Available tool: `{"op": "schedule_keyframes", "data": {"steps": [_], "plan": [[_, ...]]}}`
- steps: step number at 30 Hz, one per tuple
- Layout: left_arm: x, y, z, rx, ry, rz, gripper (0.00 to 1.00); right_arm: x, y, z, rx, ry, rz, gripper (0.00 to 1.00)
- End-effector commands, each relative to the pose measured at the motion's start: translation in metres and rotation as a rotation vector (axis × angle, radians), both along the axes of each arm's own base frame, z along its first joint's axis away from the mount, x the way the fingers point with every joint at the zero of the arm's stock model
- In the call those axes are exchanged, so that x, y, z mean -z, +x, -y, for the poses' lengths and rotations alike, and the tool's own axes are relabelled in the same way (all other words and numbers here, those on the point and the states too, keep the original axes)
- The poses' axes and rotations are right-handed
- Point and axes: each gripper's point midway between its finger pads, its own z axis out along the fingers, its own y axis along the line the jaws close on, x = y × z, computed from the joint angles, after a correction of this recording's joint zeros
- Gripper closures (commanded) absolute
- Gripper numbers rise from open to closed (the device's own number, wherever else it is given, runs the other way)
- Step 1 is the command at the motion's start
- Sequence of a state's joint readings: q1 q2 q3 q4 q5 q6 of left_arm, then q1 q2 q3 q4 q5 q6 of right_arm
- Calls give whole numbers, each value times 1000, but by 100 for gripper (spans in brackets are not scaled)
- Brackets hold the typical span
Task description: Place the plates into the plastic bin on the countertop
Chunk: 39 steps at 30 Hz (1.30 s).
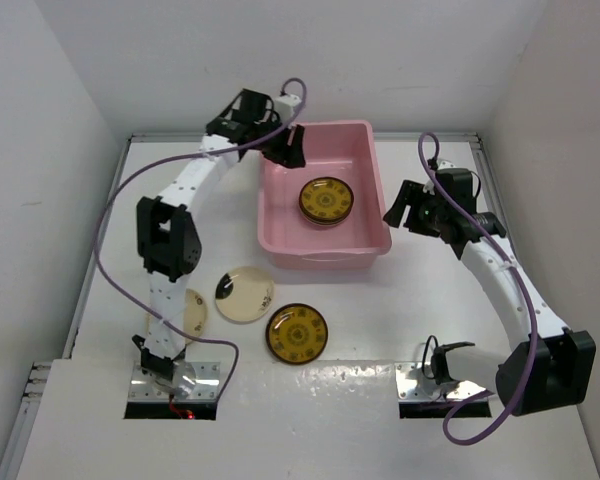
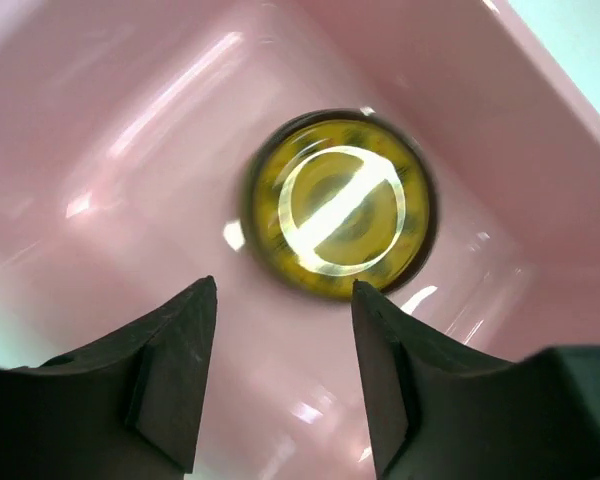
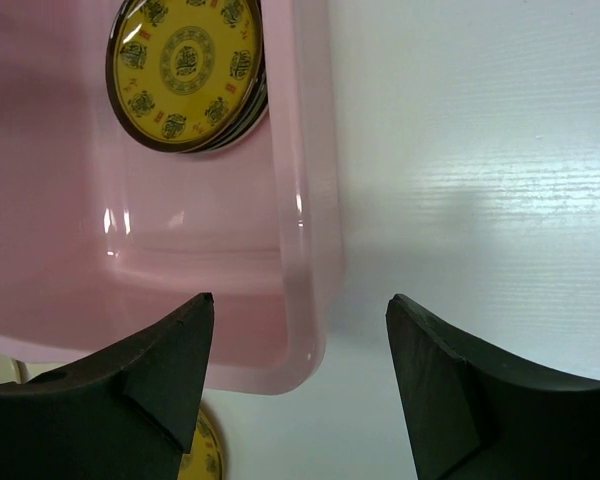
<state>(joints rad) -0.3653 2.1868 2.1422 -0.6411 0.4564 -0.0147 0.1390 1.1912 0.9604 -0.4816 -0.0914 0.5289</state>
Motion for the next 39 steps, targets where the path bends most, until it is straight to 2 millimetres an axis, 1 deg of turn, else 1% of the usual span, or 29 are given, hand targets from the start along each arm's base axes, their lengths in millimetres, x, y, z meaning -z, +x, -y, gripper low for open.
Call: {"op": "schedule_keyframes", "data": {"steps": [1, 2, 3, 4, 5, 6, 8, 9, 10, 11, 12, 15, 16, 17, 18, 21, 24, 25, 27, 29, 30, 31, 32, 33, 34, 35, 37, 38, 39], "plan": [[-111, -7, -84, -112, -27, 213, 42, -21, 7, -4, -28, 4, 60, 30], [-85, -19, -104, -120, 35, 150, 47, -20, 6, -6, -34, 5, 60, 30], [-73, -24, -135, -161, 72, 117, 55, -18, 4, -7, -39, 5, 60, 30], [-77, -42, -149, -170, 91, 118, 57, -15, 3, -8, -37, 9, 57, 30], [-60, -54, -162, -173, 118, 82, 58, -14, 3, -6, -34, 9, 59, 30], [-9, -80, -179, -166, 166, -30, 58, -14, 2, -9, -37, 13, 60, 30], [26, -113, -187, -140, 201, -105, 55, -16, 3, -10, -39, 17, 68, 30], [55, -146, -188, -80, 210, -165, 51, -18, 4, -12, -46, 20, 68, 30], [69, -161, -190, -57, 226, -189, 49, -19, 4, -12, -48, 17, 73, 30], [94, -188, -191, -15, 241, -245, 48, -19, 3, -15, -60, 18, 68, 30], [106, -198, -191, 6, 242, -266, 46, -21, 4, -15, -65, 11, 76, 30], [135, -219, -194, 7, 256, -316, 46, -24, 3, -16, -71, -1, 76, 30], [142, -222, -194, 15, 260, -326, 46, -25, 3, -15, -70, -2, 79, 30], [148, -219, -198, -9, 277, -336, 46, -24, 2, -14, -63, -7, 72, 30], [149, -216, -198, -1, 281, -333, 46, -24, 1, -14, -63, -13, 76, 30], [161, -219, -200, 11, 313, -365, 46, -23, -3, -12, -51, -11, 78, 30], [174, -231, -197, 78, 363, -407, 46, -26, -8, -8, -39, -23, 89, 30], [174, -233, -196, 107, 364, -400, 48, -27, -8, -7, -36, -27, 93, 30], [183, -240, -196, 137, 363, -436, 48, -26, -10, -4, -24, -40, 88, 29], [189, -246, -194, 166, 372, -475, 51, -27, -11, -3, -26, -50, 90, 29], [190, -246, -194, 176, 375, -484, 52, -28, -10, -2, -22, -49, 92, 29], [195, -250, -193, 192, 367, -510, 59, -30, -10, -2, -23, -52, 96, 29], [193, -247, -192, 191, 367, -500, 64, -33, -9, -1, -23, -55, 103, 29], [196, -248, -192, 193, 367, -513, 69, -32, -9, 3, -10, -59, 97, 29], [196, -248, -192, 193, 367, -513, 75, -32, -9, 1, -16, -65, 97, 29], [196, -246, -192, 176, 361, -526, 86, -36, -9, 1, -13, -68, 105, 29], [194, -240, -195, 131, 336, -547, 97, -36, -9, 4, -4, -73, 106, 29], [192, -236, -198, 115, 309, -555, 100, -36, -9, 4, -7, -77, 105, 29], [191, -234, -200, 107, 297, -563, 100, -37, -9, 4, -7, -77, 110, 29]]}}
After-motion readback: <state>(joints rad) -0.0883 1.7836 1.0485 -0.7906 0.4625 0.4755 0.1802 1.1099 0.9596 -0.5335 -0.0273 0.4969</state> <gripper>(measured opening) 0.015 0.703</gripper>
